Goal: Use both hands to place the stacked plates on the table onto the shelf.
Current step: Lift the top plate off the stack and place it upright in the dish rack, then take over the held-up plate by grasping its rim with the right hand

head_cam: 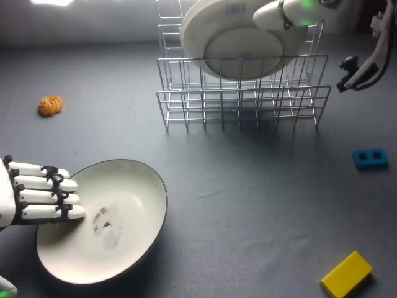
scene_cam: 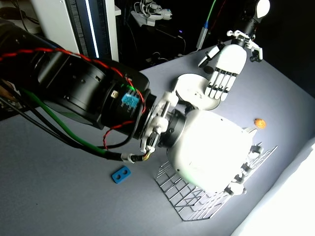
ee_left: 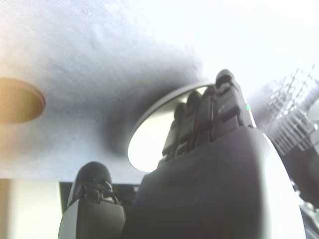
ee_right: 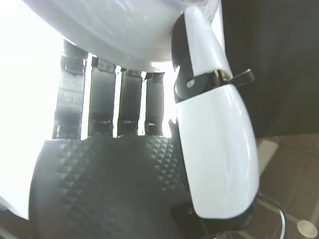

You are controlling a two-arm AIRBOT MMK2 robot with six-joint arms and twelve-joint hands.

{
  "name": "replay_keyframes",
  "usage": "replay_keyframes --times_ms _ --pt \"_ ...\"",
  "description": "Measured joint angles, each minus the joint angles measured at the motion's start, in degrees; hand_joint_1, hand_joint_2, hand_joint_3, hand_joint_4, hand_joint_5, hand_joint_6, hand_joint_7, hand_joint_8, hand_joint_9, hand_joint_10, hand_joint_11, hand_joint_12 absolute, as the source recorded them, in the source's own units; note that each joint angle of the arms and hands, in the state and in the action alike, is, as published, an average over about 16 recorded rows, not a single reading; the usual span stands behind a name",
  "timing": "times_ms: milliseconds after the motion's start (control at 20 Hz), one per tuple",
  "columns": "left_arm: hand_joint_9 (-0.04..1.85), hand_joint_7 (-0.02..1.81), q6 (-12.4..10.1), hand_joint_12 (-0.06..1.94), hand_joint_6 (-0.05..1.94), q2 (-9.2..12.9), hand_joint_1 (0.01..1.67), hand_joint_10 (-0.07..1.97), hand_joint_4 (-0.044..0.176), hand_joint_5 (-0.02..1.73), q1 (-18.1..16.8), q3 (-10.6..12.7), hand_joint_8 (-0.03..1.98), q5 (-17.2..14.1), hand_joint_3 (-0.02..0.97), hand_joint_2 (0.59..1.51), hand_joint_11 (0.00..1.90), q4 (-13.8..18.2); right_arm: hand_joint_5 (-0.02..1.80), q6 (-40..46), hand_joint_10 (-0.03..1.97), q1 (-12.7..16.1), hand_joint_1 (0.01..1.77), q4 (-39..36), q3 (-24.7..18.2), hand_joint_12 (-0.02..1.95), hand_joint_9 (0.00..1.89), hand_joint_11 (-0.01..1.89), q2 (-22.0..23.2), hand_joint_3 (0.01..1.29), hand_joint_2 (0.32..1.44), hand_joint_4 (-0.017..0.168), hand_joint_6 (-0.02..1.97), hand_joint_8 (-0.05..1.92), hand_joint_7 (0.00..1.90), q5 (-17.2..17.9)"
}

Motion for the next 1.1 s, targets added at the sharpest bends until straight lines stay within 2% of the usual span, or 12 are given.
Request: replay_keyframes --times_ms 150,250,600,950,1100 --pt "-0.02 0.01 -0.7 0.01 -0.02 0.0 0.01 -0.04 -0.005 0.0 1.9 -0.2 0.0 0.9 0.014 1.104 0.01 -1.9 0.79 0.0 0.64 -1.2 1.19 0.2 0.8 1.35 0.91 0.59 -0.3 0.01 1.11 -0.01 1.13 1.1 0.95 0.3" --pt "-0.02 0.01 -1.2 0.01 -0.03 0.1 0.01 -0.04 -0.007 -0.01 3.0 -0.6 0.0 1.5 0.014 1.105 0.01 -3.1 0.78 0.1 0.6 -1.9 1.17 0.2 1.2 1.35 0.9 0.58 -0.4 0.01 1.12 -0.009 1.09 1.0 0.94 0.5" --pt "-0.02 0.0 -2.9 0.02 -0.04 0.9 0.01 -0.05 -0.008 -0.02 5.6 -2.2 -0.01 3.4 0.013 1.102 0.01 -6.2 0.76 0.4 0.39 -3.1 1.08 0.3 2.0 1.3 0.87 0.5 -0.7 0.01 1.13 -0.007 0.6 0.51 0.9 0.9" --pt "-0.02 0.0 -3.4 0.02 -0.04 1.8 0.01 -0.05 -0.008 -0.02 6.7 -3.7 -0.01 5.2 0.013 1.099 0.01 -8.1 0.69 0.6 0.13 -1.9 0.97 0.0 1.6 1.23 0.77 0.32 -0.3 0.01 1.12 -0.004 0.12 0.04 0.79 0.4" --pt "-0.02 0.0 -3.4 0.02 -0.04 1.9 0.01 -0.05 -0.008 -0.02 6.7 -4.0 -0.01 5.5 0.013 1.099 0.01 -8.4 0.62 0.5 0.07 -0.8 0.93 -2.0 0.8 1.19 0.69 0.23 0.2 0.01 1.11 -0.003 0.02 0.01 0.72 0.6"
